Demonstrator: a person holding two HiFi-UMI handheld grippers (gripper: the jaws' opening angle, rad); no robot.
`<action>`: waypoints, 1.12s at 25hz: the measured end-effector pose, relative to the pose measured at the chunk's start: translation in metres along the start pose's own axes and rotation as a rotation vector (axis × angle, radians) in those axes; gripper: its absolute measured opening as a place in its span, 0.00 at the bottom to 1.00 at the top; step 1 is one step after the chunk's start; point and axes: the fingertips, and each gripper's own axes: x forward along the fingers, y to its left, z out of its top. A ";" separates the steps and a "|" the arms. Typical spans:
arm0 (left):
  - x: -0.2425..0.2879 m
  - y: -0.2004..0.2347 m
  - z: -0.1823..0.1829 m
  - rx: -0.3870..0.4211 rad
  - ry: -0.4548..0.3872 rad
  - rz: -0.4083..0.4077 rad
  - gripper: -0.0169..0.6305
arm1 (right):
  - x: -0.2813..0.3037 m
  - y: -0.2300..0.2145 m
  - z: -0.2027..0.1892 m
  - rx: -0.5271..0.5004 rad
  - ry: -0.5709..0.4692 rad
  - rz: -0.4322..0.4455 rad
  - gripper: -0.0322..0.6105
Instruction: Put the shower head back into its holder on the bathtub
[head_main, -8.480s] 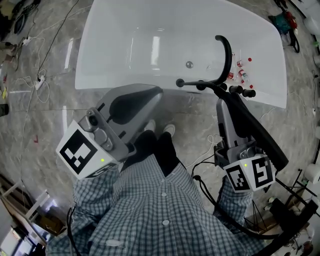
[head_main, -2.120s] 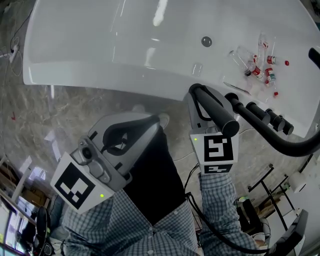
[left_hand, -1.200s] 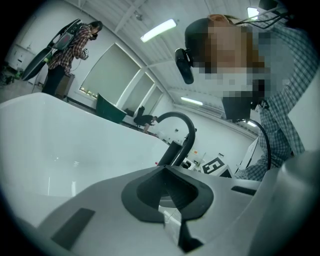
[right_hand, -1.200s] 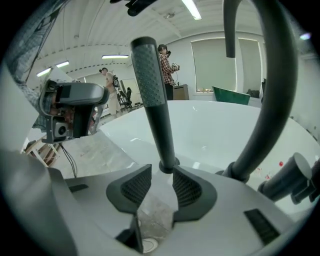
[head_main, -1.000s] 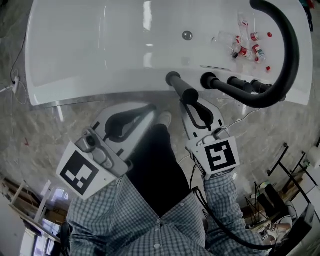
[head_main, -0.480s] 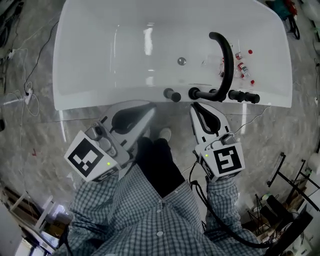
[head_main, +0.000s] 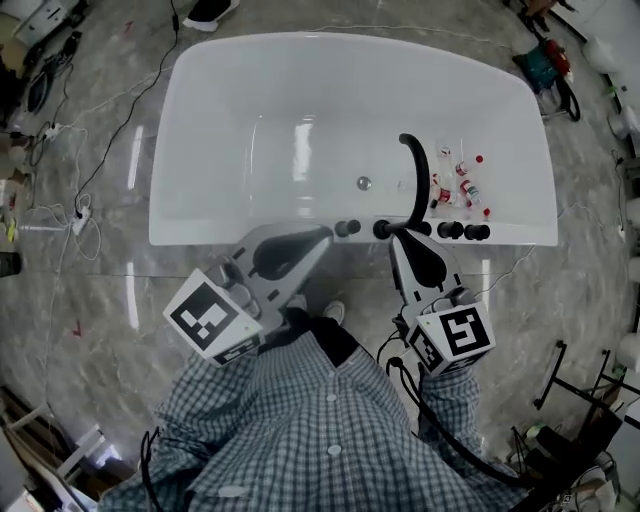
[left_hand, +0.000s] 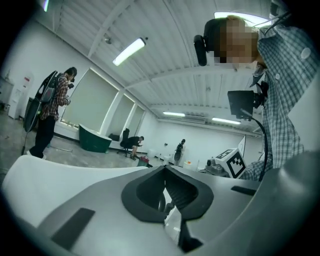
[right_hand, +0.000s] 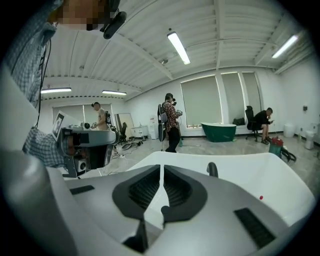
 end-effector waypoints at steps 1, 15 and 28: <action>-0.005 -0.005 0.008 0.004 -0.011 0.000 0.04 | -0.005 0.003 0.010 -0.006 -0.016 -0.002 0.10; -0.050 -0.050 0.081 0.124 -0.134 0.030 0.04 | -0.069 0.016 0.104 -0.008 -0.260 -0.035 0.08; -0.072 -0.044 0.072 0.093 -0.151 0.071 0.04 | -0.061 0.042 0.103 -0.054 -0.223 0.026 0.08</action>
